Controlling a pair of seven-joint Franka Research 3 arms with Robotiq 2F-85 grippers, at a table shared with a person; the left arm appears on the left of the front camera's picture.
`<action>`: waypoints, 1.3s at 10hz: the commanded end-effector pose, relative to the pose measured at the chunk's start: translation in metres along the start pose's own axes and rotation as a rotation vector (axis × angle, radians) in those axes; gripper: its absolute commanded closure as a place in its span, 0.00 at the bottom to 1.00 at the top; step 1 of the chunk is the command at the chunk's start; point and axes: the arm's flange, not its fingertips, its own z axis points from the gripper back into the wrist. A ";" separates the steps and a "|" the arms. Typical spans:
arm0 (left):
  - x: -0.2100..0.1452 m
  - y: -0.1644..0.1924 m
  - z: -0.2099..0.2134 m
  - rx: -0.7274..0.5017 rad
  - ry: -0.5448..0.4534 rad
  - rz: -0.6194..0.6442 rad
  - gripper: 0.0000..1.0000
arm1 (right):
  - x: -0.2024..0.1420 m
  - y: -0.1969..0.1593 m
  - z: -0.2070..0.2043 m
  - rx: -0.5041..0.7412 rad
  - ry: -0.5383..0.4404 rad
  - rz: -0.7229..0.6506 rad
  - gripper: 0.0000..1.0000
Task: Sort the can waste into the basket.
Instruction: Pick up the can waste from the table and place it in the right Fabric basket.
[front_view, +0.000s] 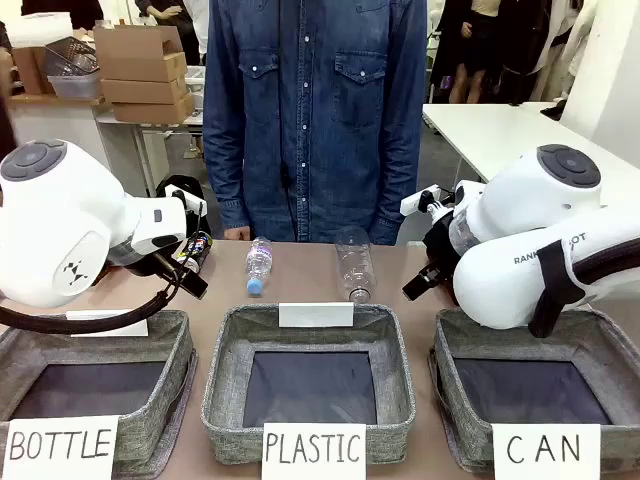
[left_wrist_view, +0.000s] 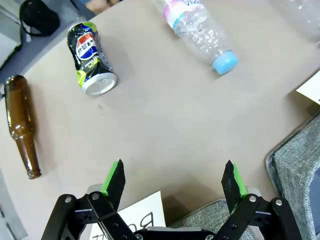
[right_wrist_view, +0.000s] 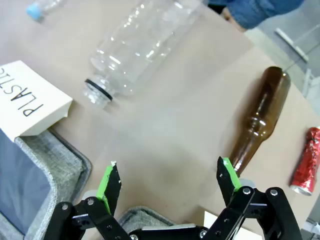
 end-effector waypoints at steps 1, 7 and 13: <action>0.000 0.000 0.000 0.000 0.000 0.000 0.00 | 0.000 0.000 0.000 0.000 0.000 0.000 0.00; 0.000 0.000 0.000 0.000 0.000 0.000 0.00 | 0.000 0.000 0.000 0.000 0.000 0.000 0.00; -0.002 0.011 0.034 -0.067 -0.046 -0.029 0.00 | 0.005 -0.012 0.033 0.040 0.016 -0.007 0.00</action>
